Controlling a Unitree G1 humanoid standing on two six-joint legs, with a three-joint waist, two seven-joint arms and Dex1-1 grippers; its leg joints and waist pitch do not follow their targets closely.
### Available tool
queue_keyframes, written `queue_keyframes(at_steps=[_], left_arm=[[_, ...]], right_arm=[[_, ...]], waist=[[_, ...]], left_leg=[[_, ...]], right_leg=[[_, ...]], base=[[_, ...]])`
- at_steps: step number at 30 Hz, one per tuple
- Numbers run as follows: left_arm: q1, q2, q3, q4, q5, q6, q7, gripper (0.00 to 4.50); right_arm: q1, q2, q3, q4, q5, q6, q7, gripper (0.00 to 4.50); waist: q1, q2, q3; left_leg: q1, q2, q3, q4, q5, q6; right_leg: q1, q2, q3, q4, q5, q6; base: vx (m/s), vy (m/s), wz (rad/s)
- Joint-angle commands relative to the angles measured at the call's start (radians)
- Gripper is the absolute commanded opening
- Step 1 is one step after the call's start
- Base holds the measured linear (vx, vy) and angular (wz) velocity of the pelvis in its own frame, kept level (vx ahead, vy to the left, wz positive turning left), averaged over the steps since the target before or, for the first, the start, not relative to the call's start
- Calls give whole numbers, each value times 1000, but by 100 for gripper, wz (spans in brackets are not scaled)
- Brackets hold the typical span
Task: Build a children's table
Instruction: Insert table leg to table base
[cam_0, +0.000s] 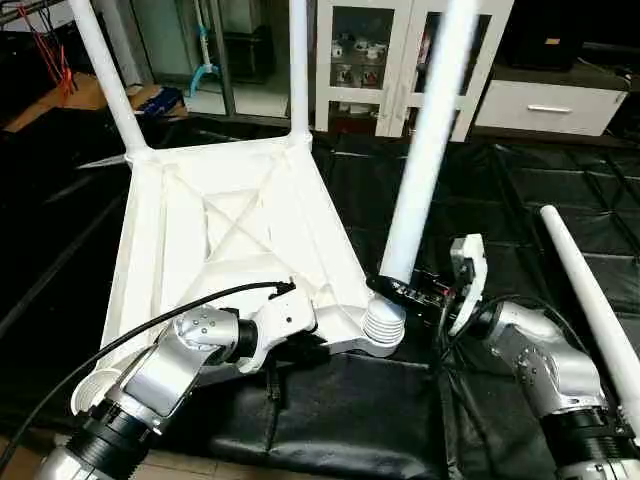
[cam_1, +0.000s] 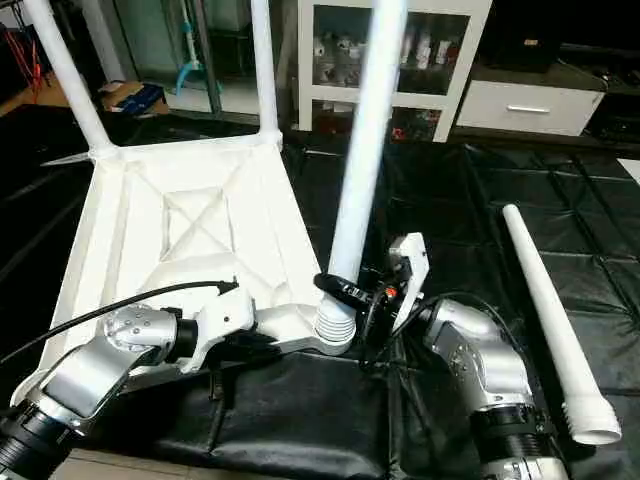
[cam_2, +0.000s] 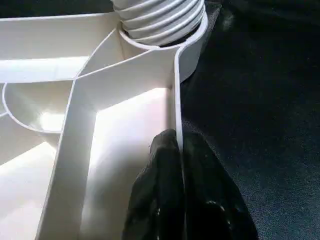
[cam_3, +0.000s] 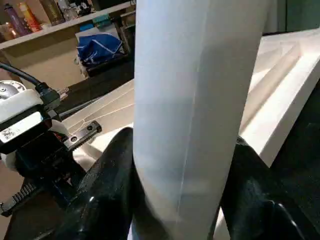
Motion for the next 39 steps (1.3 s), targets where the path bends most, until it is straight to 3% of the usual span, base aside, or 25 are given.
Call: queue_keyframes(at_steps=[1,12,13,14,15,17,21,25,29,30,31,32,39], left_arm=[[12,22,-26,48,36,25,-6,1],[19,24,-23,39,33,32,1,1],[19,25,-22,38,32,33,2,1],[19,25,-22,38,32,33,2,1],[18,26,-24,37,33,33,1,1],[16,25,-23,37,32,34,2,1],[15,24,-23,38,32,35,3,1],[14,22,-23,38,31,37,3,1],[15,25,-23,38,31,38,6,1],[14,25,-23,38,31,38,6,1],[12,27,-24,40,32,38,6,1],[12,27,-24,40,33,39,7,1],[8,26,-23,43,35,39,9,1]], right_arm=[[30,-7,-18,52,-58,-42,-37,184],[89,15,12,67,-130,-203,-82,184],[92,17,24,80,-161,-257,-98,184],[92,17,24,80,-161,-257,-98,184],[93,10,49,105,-214,-328,-116,184],[94,8,56,115,-234,-358,-121,184],[107,7,59,108,-232,-362,-113,184],[119,4,70,113,-237,-381,-103,184],[124,13,57,126,-213,-385,-125,184],[125,16,50,126,-203,-374,-128,184],[122,28,14,116,-142,-287,-142,184],[120,32,0,113,-119,-254,-148,184],[114,40,-49,100,-37,-191,-161,184]], waist=[[-7,3,-25],[-7,1,-23],[-7,1,-24],[-8,1,-23],[-9,1,-22],[-11,-1,-18],[-16,1,-15],[-22,2,-18],[-24,1,-17],[-24,2,-17],[-25,1,-15],[-25,3,-15],[-25,3,-18]], left_leg=[[6,66,-21,-87,-149,21],[5,67,-22,-90,-172,21],[5,67,-22,-90,-175,20],[5,67,-22,-90,-180,19],[5,66,-22,-91,-186,18],[5,66,-23,-95,-230,7],[8,68,-27,-99,-281,1],[5,68,-27,-99,-260,6],[3,67,-27,-100,-264,12],[4,67,-27,-100,-270,11],[5,67,-28,-102,-286,11],[6,68,-29,-103,-290,9],[5,69,-28,-102,-271,2]], right_leg=[[17,-81,45,-66,-68,-245],[14,-81,46,-69,-97,-234],[14,-81,46,-69,-98,-233],[13,-81,46,-70,-104,-233],[13,-80,46,-71,-114,-232],[10,-82,46,-78,-188,-220],[6,-82,49,-85,-257,-201],[8,-80,48,-81,-190,-212],[9,-81,48,-82,-197,-215],[9,-81,48,-82,-206,-214],[8,-81,50,-85,-230,-211],[7,-81,50,-86,-236,-211],[6,-81,49,-83,-206,-210]], base=[[0,0,0],[0,0,0],[0,0,0],[0,0,0],[0,0,0],[0,0,0],[0,0,0],[0,0,0],[0,0,0],[0,0,0],[0,0,0],[0,0,0],[0,0,0]])
